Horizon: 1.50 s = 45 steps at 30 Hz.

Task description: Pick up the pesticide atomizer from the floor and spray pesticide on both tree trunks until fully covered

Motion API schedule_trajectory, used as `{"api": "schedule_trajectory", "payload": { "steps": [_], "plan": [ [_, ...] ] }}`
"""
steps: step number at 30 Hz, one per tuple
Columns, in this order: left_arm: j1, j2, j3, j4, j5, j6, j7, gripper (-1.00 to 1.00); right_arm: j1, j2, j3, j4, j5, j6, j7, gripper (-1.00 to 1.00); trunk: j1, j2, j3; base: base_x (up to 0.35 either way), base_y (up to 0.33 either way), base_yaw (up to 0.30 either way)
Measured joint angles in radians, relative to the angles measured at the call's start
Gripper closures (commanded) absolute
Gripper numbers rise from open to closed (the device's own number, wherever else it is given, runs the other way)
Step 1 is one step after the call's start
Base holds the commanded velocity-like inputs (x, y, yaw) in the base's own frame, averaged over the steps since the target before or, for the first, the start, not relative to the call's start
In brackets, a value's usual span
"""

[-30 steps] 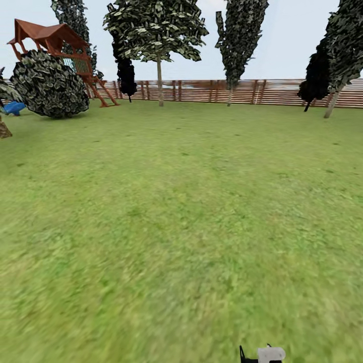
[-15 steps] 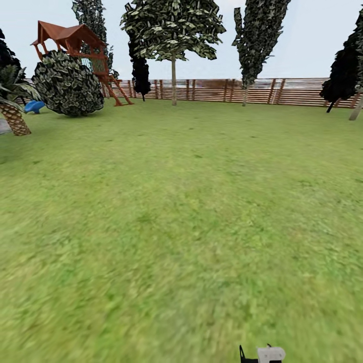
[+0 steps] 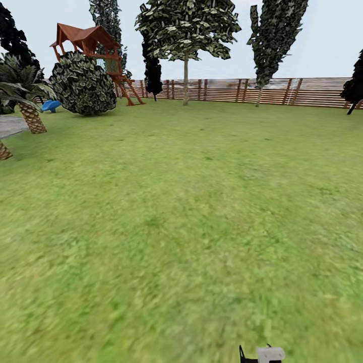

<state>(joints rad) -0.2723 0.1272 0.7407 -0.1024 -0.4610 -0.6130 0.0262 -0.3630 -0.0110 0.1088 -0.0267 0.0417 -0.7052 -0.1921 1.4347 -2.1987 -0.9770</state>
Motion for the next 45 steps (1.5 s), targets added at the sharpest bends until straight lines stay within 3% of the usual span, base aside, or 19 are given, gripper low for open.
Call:
{"api": "schedule_trajectory", "payload": {
  "steps": [45],
  "plan": [
    [0.000,-0.001,-0.001,0.000,-0.002,-0.002,-0.001,1.00,0.000,0.000,0.000,0.000,0.000,0.002,0.000,-1.00,0.000,0.000,0.000,0.339,0.000,0.000]
  ]
}}
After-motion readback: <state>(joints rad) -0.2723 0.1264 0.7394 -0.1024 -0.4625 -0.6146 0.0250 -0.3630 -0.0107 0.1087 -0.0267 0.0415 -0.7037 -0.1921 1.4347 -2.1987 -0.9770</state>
